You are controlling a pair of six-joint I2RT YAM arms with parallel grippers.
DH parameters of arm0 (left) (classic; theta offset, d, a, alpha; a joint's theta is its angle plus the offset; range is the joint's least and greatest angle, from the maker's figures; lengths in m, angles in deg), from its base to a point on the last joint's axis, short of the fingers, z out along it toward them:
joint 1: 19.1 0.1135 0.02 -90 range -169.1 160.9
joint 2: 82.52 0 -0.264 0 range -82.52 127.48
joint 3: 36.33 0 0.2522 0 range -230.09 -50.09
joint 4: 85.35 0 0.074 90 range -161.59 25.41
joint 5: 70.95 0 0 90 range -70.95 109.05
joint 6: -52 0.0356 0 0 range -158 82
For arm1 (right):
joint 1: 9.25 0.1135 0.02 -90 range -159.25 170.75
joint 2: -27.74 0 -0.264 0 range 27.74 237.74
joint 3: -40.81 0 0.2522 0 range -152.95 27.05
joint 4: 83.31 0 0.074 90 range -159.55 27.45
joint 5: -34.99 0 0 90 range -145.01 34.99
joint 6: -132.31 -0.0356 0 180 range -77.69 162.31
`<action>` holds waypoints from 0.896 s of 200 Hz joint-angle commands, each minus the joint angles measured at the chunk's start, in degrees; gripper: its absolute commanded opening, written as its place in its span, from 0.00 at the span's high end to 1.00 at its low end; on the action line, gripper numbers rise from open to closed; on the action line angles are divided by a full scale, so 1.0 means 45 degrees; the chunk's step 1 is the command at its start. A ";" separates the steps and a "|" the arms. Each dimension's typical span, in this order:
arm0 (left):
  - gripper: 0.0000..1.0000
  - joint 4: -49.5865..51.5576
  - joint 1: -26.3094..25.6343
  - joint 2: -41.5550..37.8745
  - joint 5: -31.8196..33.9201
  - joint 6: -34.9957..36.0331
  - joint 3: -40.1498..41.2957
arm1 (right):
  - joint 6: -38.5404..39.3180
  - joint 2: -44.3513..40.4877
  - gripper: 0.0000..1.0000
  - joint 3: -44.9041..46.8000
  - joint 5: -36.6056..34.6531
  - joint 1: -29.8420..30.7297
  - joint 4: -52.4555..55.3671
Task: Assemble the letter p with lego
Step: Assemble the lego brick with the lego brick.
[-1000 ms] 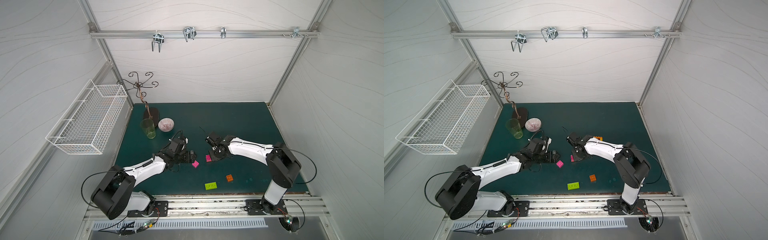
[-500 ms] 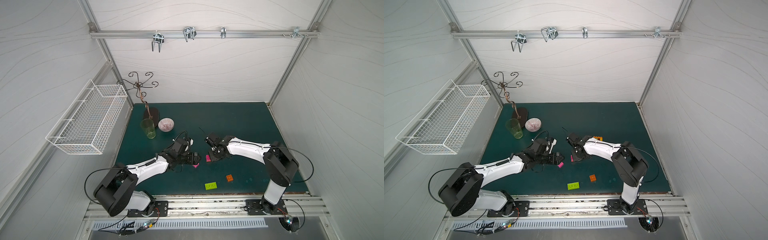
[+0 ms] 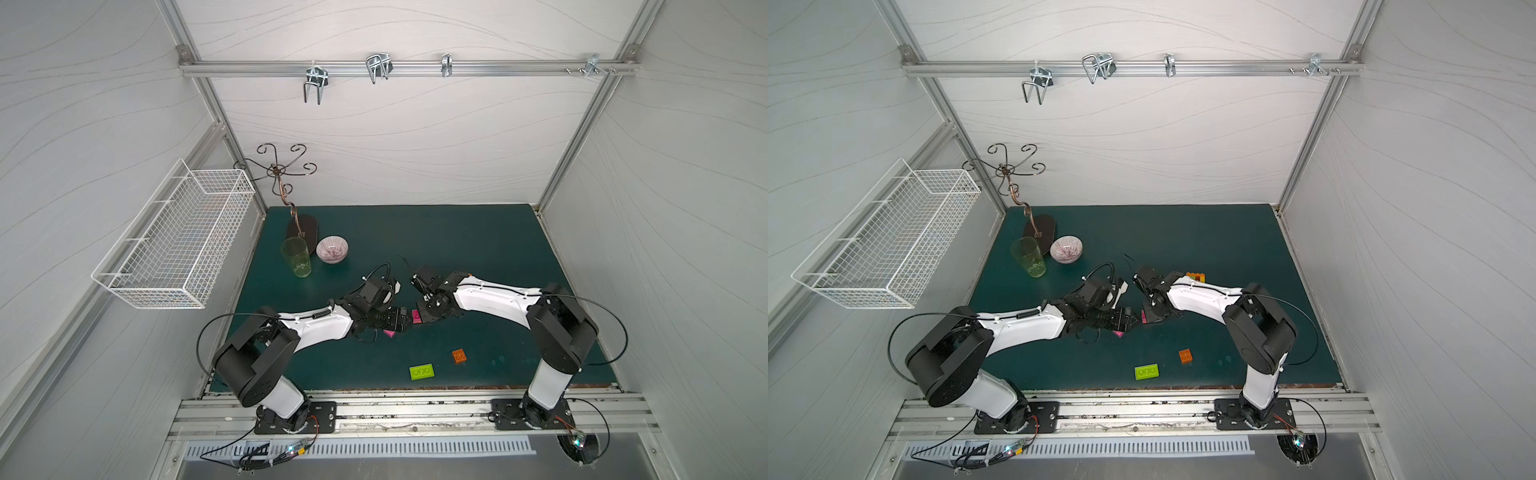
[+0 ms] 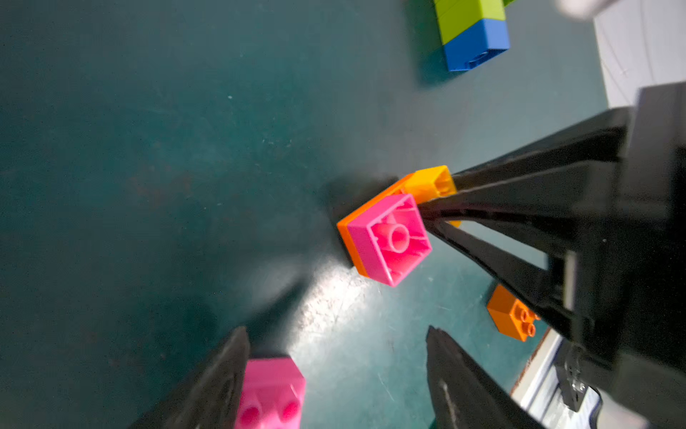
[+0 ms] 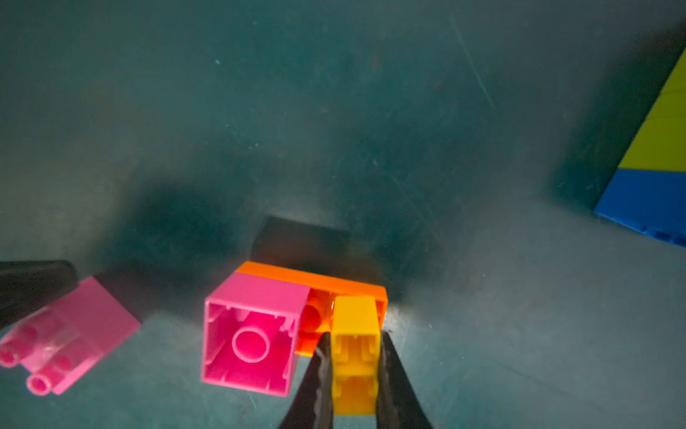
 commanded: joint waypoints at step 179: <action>0.25 0.0245 -0.0048 0.0648 0.0236 0.0014 -0.0897 | -0.0618 0.0911 1.00 0.0242 -0.0090 -0.0177 0.0966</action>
